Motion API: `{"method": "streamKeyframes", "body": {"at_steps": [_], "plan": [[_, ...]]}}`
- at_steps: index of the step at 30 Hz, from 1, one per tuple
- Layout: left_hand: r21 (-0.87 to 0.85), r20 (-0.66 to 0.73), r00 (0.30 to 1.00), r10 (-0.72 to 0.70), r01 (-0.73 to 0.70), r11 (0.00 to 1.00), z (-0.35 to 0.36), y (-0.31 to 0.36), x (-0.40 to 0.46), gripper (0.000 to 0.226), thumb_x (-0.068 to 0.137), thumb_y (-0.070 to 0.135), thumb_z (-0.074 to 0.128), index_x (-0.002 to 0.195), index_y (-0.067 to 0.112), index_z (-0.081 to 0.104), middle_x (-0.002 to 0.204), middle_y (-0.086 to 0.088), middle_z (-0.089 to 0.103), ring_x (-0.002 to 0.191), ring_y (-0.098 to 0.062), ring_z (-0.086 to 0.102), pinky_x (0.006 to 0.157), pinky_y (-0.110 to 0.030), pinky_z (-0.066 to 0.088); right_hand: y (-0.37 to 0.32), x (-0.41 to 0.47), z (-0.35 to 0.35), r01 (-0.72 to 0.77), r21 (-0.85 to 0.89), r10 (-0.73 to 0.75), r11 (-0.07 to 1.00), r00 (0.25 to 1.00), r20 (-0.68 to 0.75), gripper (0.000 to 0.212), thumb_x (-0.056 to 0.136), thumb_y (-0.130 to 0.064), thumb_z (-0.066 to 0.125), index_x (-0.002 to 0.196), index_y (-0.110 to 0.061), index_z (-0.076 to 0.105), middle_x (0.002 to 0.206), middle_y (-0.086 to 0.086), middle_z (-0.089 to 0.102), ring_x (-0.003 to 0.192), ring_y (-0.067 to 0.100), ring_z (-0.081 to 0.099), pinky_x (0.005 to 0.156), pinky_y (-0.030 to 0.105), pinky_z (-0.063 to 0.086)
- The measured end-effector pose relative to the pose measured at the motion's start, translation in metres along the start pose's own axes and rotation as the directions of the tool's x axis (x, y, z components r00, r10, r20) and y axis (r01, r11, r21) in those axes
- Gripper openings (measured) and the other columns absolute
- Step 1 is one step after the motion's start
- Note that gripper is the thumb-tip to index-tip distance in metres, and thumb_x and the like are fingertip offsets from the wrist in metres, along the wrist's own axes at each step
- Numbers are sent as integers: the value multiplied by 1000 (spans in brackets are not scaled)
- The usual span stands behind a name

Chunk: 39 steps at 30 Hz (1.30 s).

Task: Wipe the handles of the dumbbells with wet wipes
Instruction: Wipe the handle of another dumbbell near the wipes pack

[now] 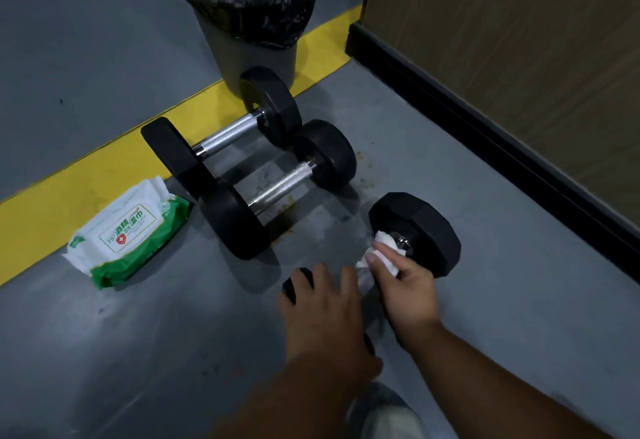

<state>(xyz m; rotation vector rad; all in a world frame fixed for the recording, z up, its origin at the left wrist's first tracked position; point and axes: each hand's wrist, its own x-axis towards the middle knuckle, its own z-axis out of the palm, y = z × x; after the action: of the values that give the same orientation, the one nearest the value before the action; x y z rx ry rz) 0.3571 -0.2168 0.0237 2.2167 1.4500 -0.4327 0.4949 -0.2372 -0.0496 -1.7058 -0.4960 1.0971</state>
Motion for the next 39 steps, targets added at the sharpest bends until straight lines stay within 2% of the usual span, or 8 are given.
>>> {"method": "streamKeyframes", "body": {"at_steps": [4,8,16,21,26,31,35,39], "plan": [[-229,152,986,-69,103,968,-9,-31,15,142,33,77,82,150,40,9,154,1,11,140,-32,25,111,-49,39,10,-21,6,21,-128,-3,992,991,135,19,91,-24,72,109,-27,75,91,-15,76,89,-2,72,76,9,50],[-275,211,975,-68,126,953,-6,-28,20,145,32,75,87,154,43,14,156,4,15,141,-33,28,112,-48,41,-1,4,-7,77,-187,-72,979,997,35,27,95,-33,66,79,-13,77,50,-3,57,46,11,51,55,24,44],[-283,195,978,-69,124,951,-8,-26,16,137,34,72,89,151,43,22,150,5,21,138,-30,28,103,-47,49,12,-12,-3,95,-195,-69,976,988,138,24,89,-20,76,102,-40,75,100,-10,77,86,-4,70,81,13,51],[-284,198,977,-74,129,950,-7,-27,16,134,34,72,89,148,44,25,149,7,22,137,-29,28,102,-49,50,7,2,-8,50,-136,-60,989,996,-71,29,97,-25,67,124,-36,70,64,-8,62,60,7,55,64,25,50],[-292,168,984,-64,112,950,-6,-27,15,131,36,70,90,147,44,26,146,7,24,133,-26,30,98,-43,51,12,-23,2,70,-247,-22,966,981,192,22,93,-20,71,113,-30,74,75,-25,71,71,-10,67,67,6,47],[-287,180,981,-68,119,951,-6,-27,14,133,34,72,89,148,45,25,147,8,24,135,-27,29,101,-47,51,8,1,-12,63,-98,-69,993,996,-54,30,98,-21,63,123,-36,69,53,-3,53,49,7,47,53,19,43],[-293,159,986,-55,100,951,-6,-27,13,127,38,69,90,145,45,27,146,7,25,133,-26,30,100,-43,51,15,-32,2,115,-299,-35,947,965,262,24,96,-23,67,106,-45,69,90,-26,70,84,-16,66,75,4,47],[-281,162,985,-58,102,954,-5,-28,14,131,37,71,89,148,45,25,147,8,24,135,-27,28,102,-47,51,0,2,-15,66,-178,-49,982,994,100,23,95,-22,68,107,-40,75,97,-15,76,89,4,68,90,24,51]]}}
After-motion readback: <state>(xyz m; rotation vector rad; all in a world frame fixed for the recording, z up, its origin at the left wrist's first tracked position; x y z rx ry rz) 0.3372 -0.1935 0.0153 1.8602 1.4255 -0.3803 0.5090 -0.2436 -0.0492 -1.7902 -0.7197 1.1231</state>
